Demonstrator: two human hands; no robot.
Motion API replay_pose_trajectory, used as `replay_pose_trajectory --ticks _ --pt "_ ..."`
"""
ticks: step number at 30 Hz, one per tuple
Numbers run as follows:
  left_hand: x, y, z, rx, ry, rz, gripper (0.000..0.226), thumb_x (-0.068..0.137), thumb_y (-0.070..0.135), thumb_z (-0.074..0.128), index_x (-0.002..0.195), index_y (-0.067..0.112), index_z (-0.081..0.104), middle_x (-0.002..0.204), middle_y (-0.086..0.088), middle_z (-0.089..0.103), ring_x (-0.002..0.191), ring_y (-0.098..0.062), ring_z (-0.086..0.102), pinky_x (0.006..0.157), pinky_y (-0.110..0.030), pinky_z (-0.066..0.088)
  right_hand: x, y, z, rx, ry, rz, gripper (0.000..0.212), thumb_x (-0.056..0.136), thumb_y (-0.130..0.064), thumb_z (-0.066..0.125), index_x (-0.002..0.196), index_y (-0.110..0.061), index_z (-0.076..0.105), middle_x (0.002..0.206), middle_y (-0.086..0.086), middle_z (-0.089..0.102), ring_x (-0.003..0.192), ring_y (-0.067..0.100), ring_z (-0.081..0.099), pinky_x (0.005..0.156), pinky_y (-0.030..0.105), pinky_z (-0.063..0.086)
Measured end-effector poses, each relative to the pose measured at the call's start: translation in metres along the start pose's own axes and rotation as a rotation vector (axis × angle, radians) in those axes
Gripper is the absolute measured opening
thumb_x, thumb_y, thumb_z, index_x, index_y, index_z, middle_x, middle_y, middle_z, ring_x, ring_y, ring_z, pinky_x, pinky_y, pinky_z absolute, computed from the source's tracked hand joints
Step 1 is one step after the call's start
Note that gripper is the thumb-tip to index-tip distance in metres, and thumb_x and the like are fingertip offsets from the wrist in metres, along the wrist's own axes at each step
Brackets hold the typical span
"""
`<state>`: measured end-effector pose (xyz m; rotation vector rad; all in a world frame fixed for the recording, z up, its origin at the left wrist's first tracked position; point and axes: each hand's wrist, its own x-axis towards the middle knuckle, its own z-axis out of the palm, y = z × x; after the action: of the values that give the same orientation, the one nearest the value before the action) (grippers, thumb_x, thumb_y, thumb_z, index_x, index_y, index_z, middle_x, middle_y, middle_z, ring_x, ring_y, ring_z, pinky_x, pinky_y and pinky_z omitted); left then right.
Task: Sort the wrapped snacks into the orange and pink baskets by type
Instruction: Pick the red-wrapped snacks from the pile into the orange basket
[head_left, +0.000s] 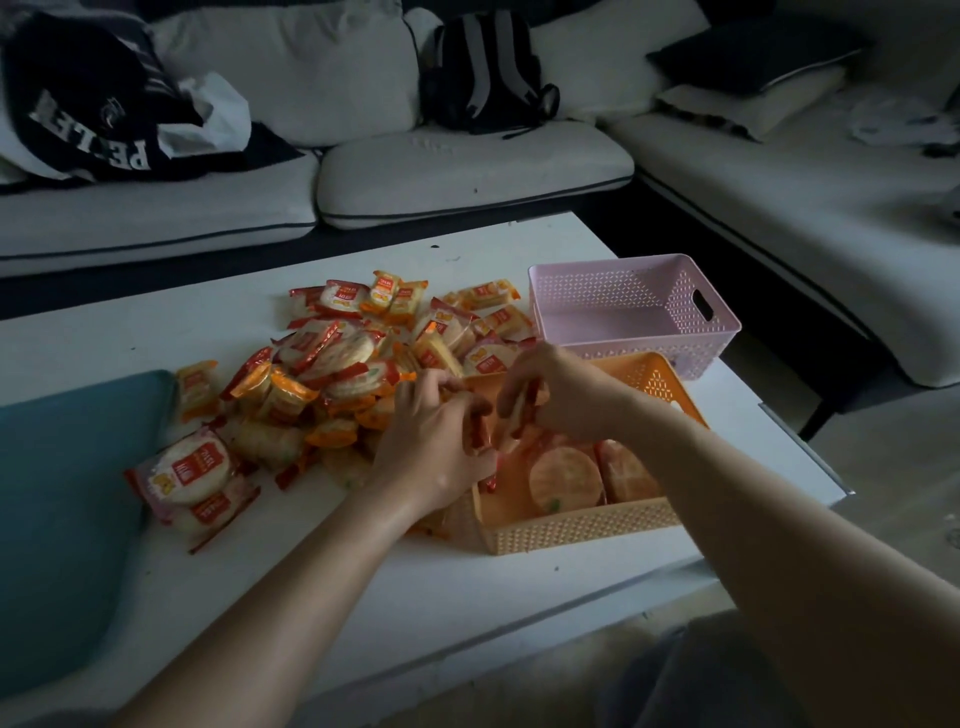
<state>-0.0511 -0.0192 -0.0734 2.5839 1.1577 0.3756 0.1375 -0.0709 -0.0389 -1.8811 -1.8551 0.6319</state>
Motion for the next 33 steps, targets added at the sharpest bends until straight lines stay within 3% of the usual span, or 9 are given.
replay_pose_trajectory --ticks 5,8,10,13,17,23,26,27,33 --pt "-0.002 0.000 0.005 -0.086 0.093 0.044 0.060 0.082 0.051 0.074 0.131 0.026 0.049 0.128 0.000 0.049 0.117 -0.023 0.043 0.087 -0.037 0.048 0.009 -0.003 0.036 0.000 0.230 0.149 0.052 0.075 0.007 0.064 0.119 -0.021 0.069 0.124 0.004 0.057 0.110 0.021 0.055 0.086 0.031 0.054" --pt "0.000 0.001 0.005 -0.081 0.075 0.094 0.051 0.086 0.046 0.070 0.131 0.035 0.049 0.123 0.003 0.053 0.114 -0.023 0.046 0.084 -0.039 0.048 0.005 -0.005 0.041 0.250 0.339 0.279 0.054 0.076 -0.003 0.076 0.124 -0.017 0.053 0.114 0.002 0.064 0.102 0.021 0.062 0.076 0.032 0.055" --pt "0.001 0.001 0.004 -0.038 0.019 0.078 0.044 0.087 0.052 0.066 0.127 0.038 0.057 0.121 0.005 0.050 0.115 -0.022 0.043 0.085 -0.038 0.049 0.000 -0.002 0.034 0.321 0.272 0.350 0.049 0.077 -0.011 0.081 0.118 -0.018 0.055 0.107 0.000 0.067 0.092 0.018 0.065 0.071 0.032 0.058" --pt "0.003 0.002 0.002 0.013 -0.012 0.064 0.044 0.085 0.055 0.067 0.125 0.037 0.063 0.119 0.007 0.050 0.113 -0.021 0.041 0.085 -0.034 0.043 -0.011 0.015 0.015 -0.120 0.014 0.286 0.035 0.080 -0.027 0.083 0.111 -0.017 0.070 0.099 -0.002 0.071 0.083 0.014 0.066 0.070 0.026 0.056" --pt "0.003 0.004 -0.002 0.039 -0.058 0.051 0.046 0.085 0.056 0.068 0.128 0.040 0.064 0.123 0.006 0.046 0.112 -0.020 0.036 0.083 -0.031 0.034 -0.023 0.032 0.014 -0.386 -0.336 0.251 0.056 0.073 -0.039 0.087 0.125 -0.027 0.068 0.107 -0.010 0.072 0.090 0.011 0.067 0.080 0.027 0.058" --pt "0.004 0.004 -0.009 -0.036 -0.183 0.023 0.045 0.094 0.056 0.056 0.135 0.040 0.061 0.119 0.009 0.037 0.120 -0.021 0.033 0.097 -0.039 0.038 -0.029 0.019 -0.006 -0.343 -0.312 0.153 0.050 0.081 -0.026 0.082 0.127 -0.018 0.066 0.116 -0.007 0.071 0.099 0.013 0.067 0.090 0.032 0.056" --pt "0.005 0.003 -0.010 -0.127 -0.209 -0.010 0.040 0.101 0.044 0.048 0.138 0.036 0.059 0.122 0.008 0.036 0.129 -0.022 0.031 0.107 -0.042 0.036 -0.041 0.012 -0.025 -0.127 -0.180 0.170 0.009 0.087 -0.022 0.076 0.088 -0.018 0.068 0.070 -0.027 0.067 0.066 -0.007 0.062 0.063 0.015 0.048" --pt "0.004 0.003 -0.011 -0.162 -0.202 -0.014 0.039 0.103 0.043 0.047 0.139 0.036 0.059 0.126 0.007 0.038 0.131 -0.021 0.031 0.108 -0.042 0.036 -0.043 0.011 -0.027 -0.094 -0.131 0.176 0.014 0.089 -0.022 0.074 0.079 -0.019 0.065 0.059 -0.026 0.062 0.056 -0.008 0.059 0.055 0.011 0.044" --pt "-0.006 -0.001 -0.011 -0.311 -0.015 0.027 0.031 0.103 0.032 0.049 0.130 0.034 0.065 0.124 0.007 0.051 0.127 -0.018 0.042 0.106 -0.038 0.041 -0.042 0.009 -0.017 -0.083 -0.176 0.302 0.025 0.087 -0.025 0.077 0.107 -0.012 0.070 0.091 0.000 0.072 0.071 0.010 0.067 0.064 0.021 0.058"
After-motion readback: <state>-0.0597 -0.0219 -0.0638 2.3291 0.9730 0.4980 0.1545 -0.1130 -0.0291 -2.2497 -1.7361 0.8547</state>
